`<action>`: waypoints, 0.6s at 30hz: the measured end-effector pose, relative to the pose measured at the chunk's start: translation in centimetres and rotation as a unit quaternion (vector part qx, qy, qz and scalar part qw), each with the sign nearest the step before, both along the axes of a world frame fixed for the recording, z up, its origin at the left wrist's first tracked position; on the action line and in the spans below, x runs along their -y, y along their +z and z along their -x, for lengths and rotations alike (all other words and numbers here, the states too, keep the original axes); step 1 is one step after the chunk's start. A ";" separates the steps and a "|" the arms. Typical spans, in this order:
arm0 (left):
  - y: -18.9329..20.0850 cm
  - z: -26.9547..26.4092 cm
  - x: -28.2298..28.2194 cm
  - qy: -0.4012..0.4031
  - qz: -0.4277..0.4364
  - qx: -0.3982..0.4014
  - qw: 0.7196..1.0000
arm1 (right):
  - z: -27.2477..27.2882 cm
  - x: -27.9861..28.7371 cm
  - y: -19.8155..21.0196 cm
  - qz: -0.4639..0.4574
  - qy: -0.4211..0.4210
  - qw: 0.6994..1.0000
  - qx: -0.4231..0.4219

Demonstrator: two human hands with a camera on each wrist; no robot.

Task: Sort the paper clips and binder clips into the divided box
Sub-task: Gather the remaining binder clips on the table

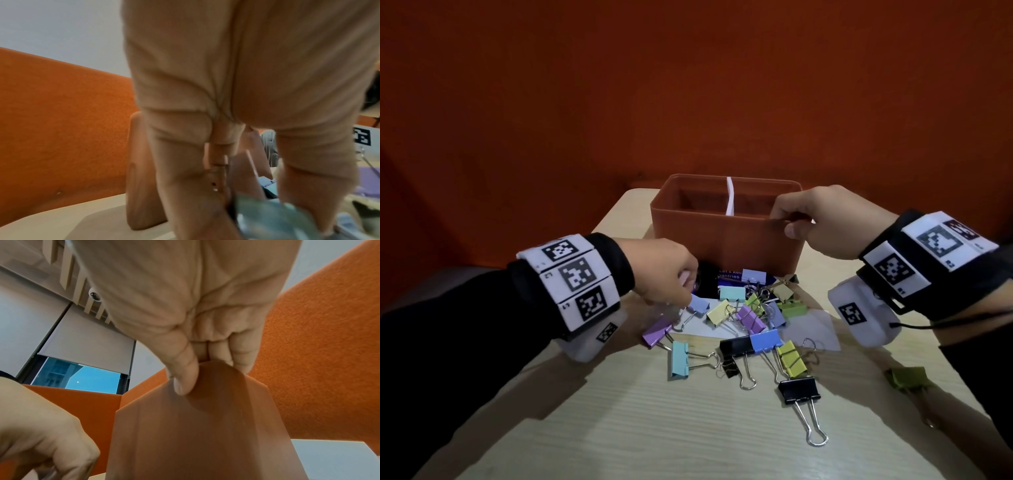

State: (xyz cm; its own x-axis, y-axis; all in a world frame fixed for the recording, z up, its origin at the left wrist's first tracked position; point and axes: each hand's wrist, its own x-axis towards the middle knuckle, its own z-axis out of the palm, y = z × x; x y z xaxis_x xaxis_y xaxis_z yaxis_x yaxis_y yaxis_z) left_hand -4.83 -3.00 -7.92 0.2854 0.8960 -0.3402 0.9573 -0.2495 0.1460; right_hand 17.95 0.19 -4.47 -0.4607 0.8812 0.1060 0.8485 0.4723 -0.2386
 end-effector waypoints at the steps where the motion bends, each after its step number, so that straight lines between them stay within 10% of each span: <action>1: 0.2 0.3 0.1 0.000 -0.008 0.005 1.000 | 0.0 0.0 0.0 0.001 0.000 1.000 0.001; 7: 3.1 1.0 0.4 -0.006 -0.060 0.102 0.993 | 0.0 0.0 0.0 0.003 -0.001 1.000 0.000; 12: 5.3 -0.9 -0.7 -0.030 -0.268 0.323 0.907 | 0.1 0.1 0.2 0.003 0.003 1.000 0.004; 18: 4.4 -4.8 -3.3 -0.066 -0.375 0.277 0.882 | 0.1 0.1 0.2 -0.014 -0.004 1.000 0.011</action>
State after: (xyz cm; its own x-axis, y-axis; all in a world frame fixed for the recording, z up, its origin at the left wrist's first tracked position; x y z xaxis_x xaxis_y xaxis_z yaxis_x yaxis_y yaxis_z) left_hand -0.04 0.32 -3.52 0.3402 0.7558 0.5595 0.7459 -0.5792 0.3289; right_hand 17.87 0.07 -4.29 -0.4555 0.8822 0.1198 0.8578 0.4709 -0.2061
